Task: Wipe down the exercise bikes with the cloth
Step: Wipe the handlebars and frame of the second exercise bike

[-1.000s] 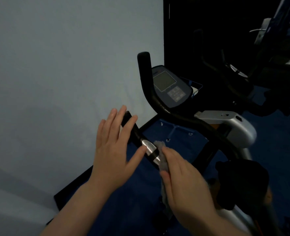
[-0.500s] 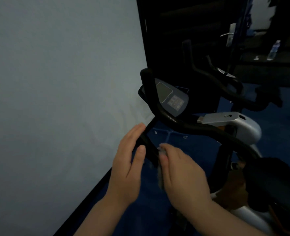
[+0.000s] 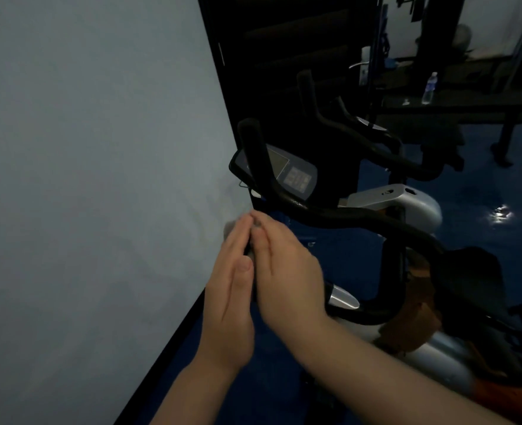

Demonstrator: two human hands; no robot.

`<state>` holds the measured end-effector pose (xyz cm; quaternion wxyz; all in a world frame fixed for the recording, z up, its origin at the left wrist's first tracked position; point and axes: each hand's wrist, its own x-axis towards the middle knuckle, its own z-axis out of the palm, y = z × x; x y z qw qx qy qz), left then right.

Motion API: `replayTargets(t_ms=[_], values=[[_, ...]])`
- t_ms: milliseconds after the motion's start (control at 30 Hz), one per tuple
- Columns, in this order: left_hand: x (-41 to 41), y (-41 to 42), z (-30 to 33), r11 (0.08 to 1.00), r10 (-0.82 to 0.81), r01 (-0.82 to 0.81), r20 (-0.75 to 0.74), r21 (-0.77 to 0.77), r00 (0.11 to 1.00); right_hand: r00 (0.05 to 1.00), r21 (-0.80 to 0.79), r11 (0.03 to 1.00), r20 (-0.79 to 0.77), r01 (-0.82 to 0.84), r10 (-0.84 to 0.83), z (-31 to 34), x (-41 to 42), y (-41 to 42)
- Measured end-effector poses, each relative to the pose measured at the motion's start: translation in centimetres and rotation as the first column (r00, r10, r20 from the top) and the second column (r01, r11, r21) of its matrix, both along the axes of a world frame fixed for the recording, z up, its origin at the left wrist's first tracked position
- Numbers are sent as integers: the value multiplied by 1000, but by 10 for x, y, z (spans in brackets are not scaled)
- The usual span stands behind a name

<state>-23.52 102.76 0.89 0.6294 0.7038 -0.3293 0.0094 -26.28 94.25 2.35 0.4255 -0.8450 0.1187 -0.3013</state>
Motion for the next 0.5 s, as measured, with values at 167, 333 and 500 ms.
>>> replayTargets(t_ms=[167,333,500], values=[[2,6,-8,1000,-6,6,9,0,1000,998,-224,974,65,-7,22,-19,-23,-12],[3,10,-11,993,88,-89,-22,-80,996,975,-196,967,115,-164,188,7,7,-19],[3,15,-13,989,129,-133,-59,-65,990,927,-623,736,45,-266,373,2,-3,-59]])
